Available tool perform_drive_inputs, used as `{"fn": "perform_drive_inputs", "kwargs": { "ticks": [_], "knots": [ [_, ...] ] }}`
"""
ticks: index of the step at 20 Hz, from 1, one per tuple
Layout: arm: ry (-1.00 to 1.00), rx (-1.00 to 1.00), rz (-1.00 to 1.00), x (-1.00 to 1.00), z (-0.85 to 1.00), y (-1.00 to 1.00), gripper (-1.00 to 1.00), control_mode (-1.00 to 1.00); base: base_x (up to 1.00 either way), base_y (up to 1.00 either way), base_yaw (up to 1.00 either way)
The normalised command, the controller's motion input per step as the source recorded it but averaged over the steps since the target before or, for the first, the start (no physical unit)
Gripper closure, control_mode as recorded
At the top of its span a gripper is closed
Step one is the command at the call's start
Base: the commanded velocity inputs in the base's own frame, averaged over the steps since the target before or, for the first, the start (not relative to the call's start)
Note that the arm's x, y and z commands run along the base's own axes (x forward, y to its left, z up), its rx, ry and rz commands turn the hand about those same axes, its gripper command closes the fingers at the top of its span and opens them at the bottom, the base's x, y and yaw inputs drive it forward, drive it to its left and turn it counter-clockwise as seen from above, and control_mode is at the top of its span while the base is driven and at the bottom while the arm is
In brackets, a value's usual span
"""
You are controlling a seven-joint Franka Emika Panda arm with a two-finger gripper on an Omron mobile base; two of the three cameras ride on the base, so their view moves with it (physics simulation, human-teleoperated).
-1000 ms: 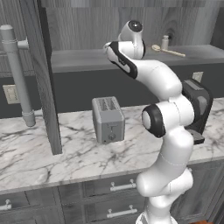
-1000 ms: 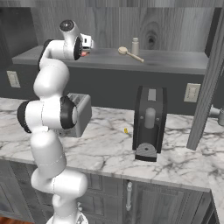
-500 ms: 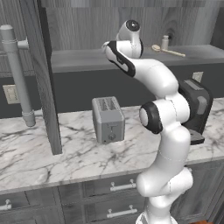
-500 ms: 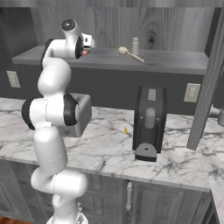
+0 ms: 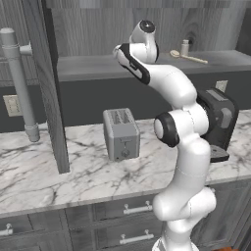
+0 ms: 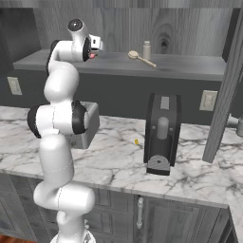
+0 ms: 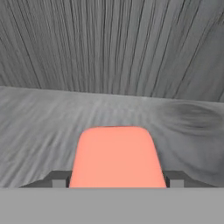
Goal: Pick the bar soap and dish brush from the cabinet and place them on the counter.
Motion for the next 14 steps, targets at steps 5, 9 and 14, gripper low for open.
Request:
{"fn": "perform_drive_inputs", "kwargs": {
  "ticks": [5,9,14],
  "knots": [
    [0.00,0.00,0.00,0.00,0.00,0.00,1.00,-1.00,0.00,0.00,0.00],
    [0.00,0.00,0.00,-0.14,0.01,0.00,1.00,-1.00,0.00,0.00,0.00],
    [0.00,0.00,0.00,-0.41,0.00,0.00,1.00,-1.00,0.00,0.00,0.00]
  ]
}}
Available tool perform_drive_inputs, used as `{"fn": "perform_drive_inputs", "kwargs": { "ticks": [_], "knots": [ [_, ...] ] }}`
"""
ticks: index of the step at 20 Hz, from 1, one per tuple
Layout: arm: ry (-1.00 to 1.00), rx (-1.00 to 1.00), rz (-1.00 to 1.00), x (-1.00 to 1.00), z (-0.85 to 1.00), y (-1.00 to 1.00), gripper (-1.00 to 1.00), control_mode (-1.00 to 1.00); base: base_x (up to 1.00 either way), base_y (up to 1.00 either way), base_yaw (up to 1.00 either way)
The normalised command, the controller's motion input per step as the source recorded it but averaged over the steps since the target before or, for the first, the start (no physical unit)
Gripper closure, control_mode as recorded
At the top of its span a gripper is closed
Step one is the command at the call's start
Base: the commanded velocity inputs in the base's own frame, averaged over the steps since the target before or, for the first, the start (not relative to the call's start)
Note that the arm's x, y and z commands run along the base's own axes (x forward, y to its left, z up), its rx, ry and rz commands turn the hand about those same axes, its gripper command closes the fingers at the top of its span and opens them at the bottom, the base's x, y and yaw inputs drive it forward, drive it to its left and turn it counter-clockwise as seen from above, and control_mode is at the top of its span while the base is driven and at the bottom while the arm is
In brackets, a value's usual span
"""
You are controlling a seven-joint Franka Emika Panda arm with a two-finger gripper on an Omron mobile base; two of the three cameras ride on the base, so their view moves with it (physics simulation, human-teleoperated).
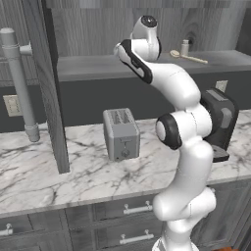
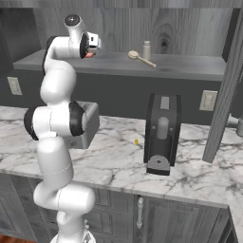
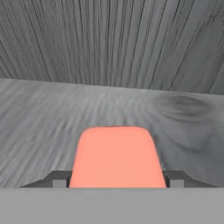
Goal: Pick the bar soap and dish brush from the cabinet and place them on the counter.
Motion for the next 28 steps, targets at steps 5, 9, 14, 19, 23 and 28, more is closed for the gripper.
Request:
{"fn": "perform_drive_inputs", "kwargs": {
  "ticks": [5,9,14,19,23,28],
  "knots": [
    [0.00,0.00,0.00,-0.50,0.00,-0.01,1.00,-1.00,0.00,0.00,0.00],
    [0.00,0.00,0.00,-0.54,0.00,-0.07,1.00,-1.00,0.00,0.00,0.00],
    [0.00,0.00,0.00,-0.57,0.00,-0.15,1.00,-1.00,0.00,0.00,0.00],
    [0.00,0.00,0.00,-0.62,0.00,-0.19,1.00,-1.00,0.00,0.00,0.00],
    [0.00,0.00,0.00,-0.62,0.00,-0.13,1.00,-1.00,0.00,0.00,0.00],
    [0.00,0.00,0.00,-0.63,0.00,-0.03,1.00,-1.00,0.00,0.00,0.00]
  ]
}}
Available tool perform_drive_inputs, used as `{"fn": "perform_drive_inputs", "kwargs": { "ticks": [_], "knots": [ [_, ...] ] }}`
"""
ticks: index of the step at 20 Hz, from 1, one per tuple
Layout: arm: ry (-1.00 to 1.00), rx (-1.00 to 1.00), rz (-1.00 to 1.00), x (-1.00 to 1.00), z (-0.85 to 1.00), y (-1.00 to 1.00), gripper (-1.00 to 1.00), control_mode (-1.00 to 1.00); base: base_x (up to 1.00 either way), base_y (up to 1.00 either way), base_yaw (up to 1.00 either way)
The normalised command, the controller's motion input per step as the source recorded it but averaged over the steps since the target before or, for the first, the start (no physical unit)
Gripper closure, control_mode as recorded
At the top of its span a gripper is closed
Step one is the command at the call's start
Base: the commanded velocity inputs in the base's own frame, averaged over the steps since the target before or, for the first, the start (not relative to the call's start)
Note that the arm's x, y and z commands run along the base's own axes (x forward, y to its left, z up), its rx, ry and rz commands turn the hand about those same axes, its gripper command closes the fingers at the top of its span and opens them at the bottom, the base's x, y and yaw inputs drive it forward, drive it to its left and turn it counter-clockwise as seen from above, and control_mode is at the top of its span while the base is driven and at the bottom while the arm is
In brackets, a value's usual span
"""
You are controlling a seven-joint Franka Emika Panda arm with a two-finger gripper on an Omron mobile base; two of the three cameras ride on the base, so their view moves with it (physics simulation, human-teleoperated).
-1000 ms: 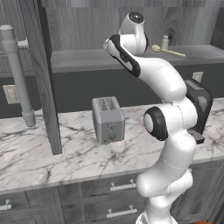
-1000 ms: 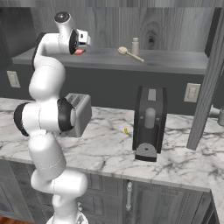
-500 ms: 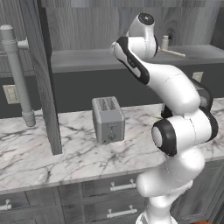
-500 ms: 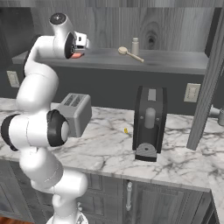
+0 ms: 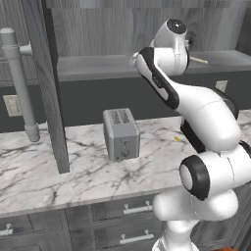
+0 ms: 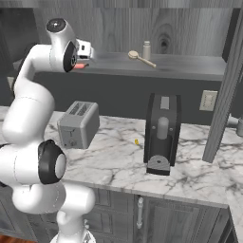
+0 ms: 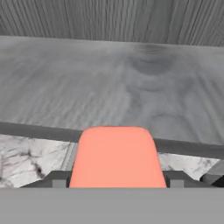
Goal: Pick the bar soap and dish brush from the cabinet and place them on the counter.
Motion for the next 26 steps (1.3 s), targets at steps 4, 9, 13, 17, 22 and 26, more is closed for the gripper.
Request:
{"fn": "perform_drive_inputs", "kwargs": {
  "ticks": [4,9,13,17,22,26],
  "knots": [
    [0.00,-0.02,0.00,-0.64,0.00,0.00,1.00,-1.00,0.00,0.00,0.00],
    [0.00,-0.02,0.00,-0.65,0.00,0.00,1.00,-1.00,0.00,0.00,0.00],
    [0.01,-0.02,0.00,-0.65,0.00,0.00,1.00,-1.00,0.00,0.00,0.00],
    [0.04,-0.03,0.00,-0.63,-0.01,0.00,1.00,-1.00,0.00,0.00,0.00],
    [0.06,-0.03,0.01,-0.56,-0.13,0.00,1.00,-1.00,0.00,0.00,0.00],
    [0.06,-0.02,0.02,-0.50,-0.25,0.00,1.00,-1.00,0.00,0.00,0.00]
  ]
}}
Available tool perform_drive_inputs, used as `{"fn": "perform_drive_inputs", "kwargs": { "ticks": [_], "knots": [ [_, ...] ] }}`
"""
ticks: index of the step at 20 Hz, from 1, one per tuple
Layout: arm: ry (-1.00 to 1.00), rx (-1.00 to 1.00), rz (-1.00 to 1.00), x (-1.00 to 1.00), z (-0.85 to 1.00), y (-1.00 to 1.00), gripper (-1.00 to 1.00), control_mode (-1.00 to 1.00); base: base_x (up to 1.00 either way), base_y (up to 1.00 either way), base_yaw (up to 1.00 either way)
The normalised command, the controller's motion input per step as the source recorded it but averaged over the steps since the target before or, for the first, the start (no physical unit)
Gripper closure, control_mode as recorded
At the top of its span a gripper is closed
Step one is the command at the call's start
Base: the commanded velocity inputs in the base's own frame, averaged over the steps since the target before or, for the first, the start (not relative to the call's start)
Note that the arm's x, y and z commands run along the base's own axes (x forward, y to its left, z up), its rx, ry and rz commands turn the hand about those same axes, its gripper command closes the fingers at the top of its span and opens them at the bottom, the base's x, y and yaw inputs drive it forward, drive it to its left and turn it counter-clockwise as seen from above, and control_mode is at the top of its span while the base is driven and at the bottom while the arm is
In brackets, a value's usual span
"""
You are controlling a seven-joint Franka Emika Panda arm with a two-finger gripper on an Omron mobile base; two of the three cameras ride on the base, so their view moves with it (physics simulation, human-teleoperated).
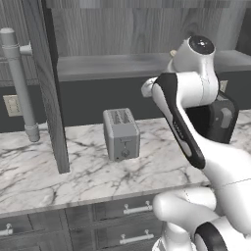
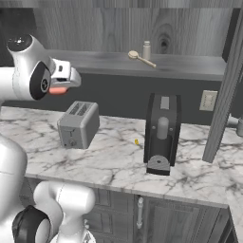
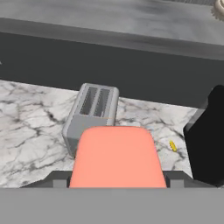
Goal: Pick the bar soap and dish brush from the cabinet and place them on the counter.
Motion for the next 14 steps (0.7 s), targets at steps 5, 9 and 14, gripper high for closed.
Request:
{"fn": "perform_drive_inputs", "kwargs": {
  "ticks": [5,9,14],
  "knots": [
    [0.09,-0.02,0.02,-0.44,-0.35,0.00,1.00,-1.00,0.00,0.00,0.00],
    [0.09,-0.02,0.03,-0.40,-0.36,0.00,1.00,-1.00,0.00,0.00,0.00],
    [0.07,-0.03,0.03,-0.33,-0.35,0.00,1.00,-1.00,0.00,0.00,0.00]
  ]
}}
